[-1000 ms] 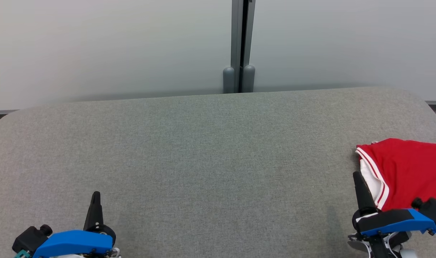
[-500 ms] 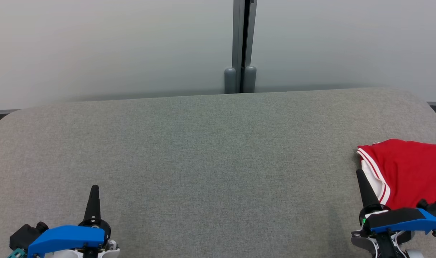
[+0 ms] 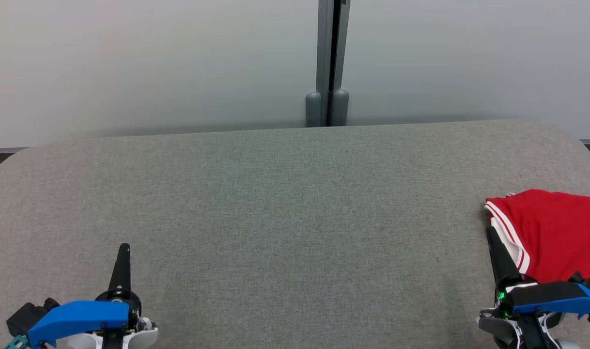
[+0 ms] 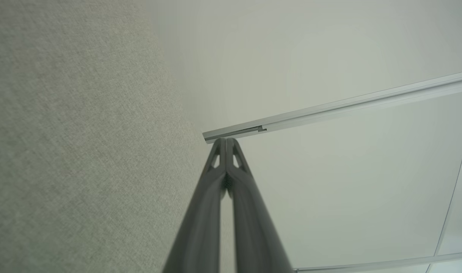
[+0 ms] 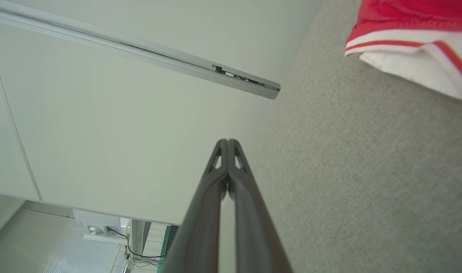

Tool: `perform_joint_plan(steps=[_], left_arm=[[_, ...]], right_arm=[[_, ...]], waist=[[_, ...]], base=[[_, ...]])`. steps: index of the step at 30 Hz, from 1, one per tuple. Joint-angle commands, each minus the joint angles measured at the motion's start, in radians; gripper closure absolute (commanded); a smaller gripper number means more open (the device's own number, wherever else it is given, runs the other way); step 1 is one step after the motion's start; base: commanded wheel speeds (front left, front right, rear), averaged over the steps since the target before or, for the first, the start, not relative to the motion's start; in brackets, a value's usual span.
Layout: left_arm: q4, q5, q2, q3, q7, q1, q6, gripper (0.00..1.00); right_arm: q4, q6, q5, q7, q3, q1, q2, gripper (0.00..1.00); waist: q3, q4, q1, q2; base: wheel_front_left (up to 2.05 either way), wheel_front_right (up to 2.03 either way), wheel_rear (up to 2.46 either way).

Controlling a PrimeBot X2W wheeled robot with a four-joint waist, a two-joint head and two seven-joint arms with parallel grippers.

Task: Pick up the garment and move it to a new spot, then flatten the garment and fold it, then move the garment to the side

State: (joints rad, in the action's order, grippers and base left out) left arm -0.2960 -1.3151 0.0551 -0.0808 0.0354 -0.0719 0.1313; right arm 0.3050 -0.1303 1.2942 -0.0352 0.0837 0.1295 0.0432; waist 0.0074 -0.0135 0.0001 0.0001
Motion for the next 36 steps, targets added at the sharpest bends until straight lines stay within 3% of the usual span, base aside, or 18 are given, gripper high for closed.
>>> perform_joint_plan(steps=[1,36], left_arm=[[0.012,-0.024,-0.002,-0.004,0.008,-0.024,-0.001,1.0],[0.051,-0.272,-0.006,-0.032,0.076,-0.04,-0.001,1.0]], right_arm=[[-0.015,-0.001,0.029,-0.009,0.005,-0.01,0.008,1.0],[-0.059,-0.001,0.294,-0.075,0.03,-0.027,0.01,1.0]], waist=[[0.0,0.001,-0.0001,-0.0001],[-0.004,0.012,-0.0001,-0.0001]], base=[[0.0,0.0,0.0],[0.0,0.0,0.0]])
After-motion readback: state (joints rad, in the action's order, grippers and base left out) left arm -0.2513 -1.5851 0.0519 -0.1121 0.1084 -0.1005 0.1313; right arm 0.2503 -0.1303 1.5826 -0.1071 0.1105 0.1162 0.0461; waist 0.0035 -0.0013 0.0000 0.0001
